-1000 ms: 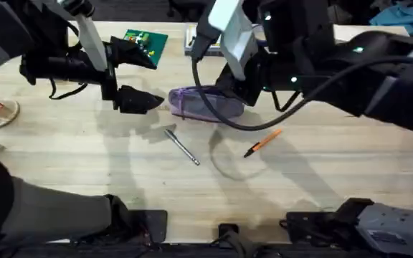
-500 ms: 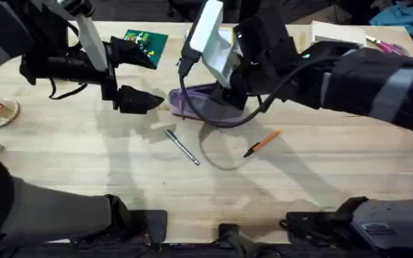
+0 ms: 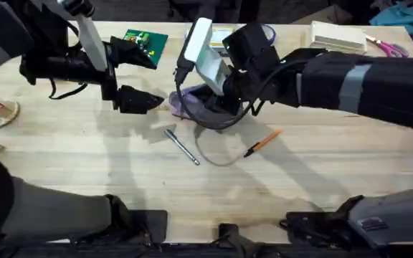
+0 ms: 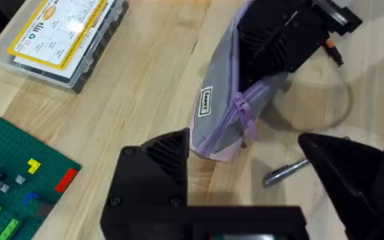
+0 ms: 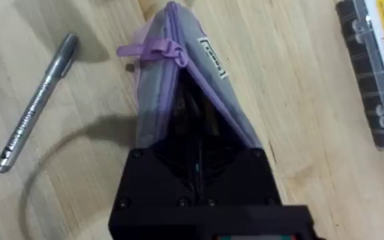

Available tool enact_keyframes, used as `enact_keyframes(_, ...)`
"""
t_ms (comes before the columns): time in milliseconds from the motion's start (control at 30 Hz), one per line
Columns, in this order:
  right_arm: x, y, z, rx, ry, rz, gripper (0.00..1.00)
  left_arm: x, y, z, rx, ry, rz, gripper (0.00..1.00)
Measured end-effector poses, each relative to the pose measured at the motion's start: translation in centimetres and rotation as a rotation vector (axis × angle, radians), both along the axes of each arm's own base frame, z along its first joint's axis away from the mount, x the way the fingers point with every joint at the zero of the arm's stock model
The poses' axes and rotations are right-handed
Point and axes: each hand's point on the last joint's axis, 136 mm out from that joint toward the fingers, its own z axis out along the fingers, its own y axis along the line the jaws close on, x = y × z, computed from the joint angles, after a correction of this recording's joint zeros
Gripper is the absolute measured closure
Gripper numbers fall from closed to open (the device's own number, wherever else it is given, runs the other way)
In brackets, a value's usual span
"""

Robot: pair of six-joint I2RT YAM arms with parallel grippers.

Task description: Unzip the bag, pick up the pens from the table one at a time and place them inside, then zip the bag closed.

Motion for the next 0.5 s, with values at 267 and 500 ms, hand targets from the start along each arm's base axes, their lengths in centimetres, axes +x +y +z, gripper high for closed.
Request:
enact_keyframes(267, -0.29, 0.25, -0.02, 0.011, 0.012, 0.017, 0.846, 0.00, 0.00, 0.01, 0.000, 0.000, 0.000, 0.008)
enact_keyframes(500, -0.12, -0.04, -0.07, 0.005, 0.010, 0.013, 0.014, 0.00, 0.00, 0.00, 0.000, 0.000, 0.000, 0.008)
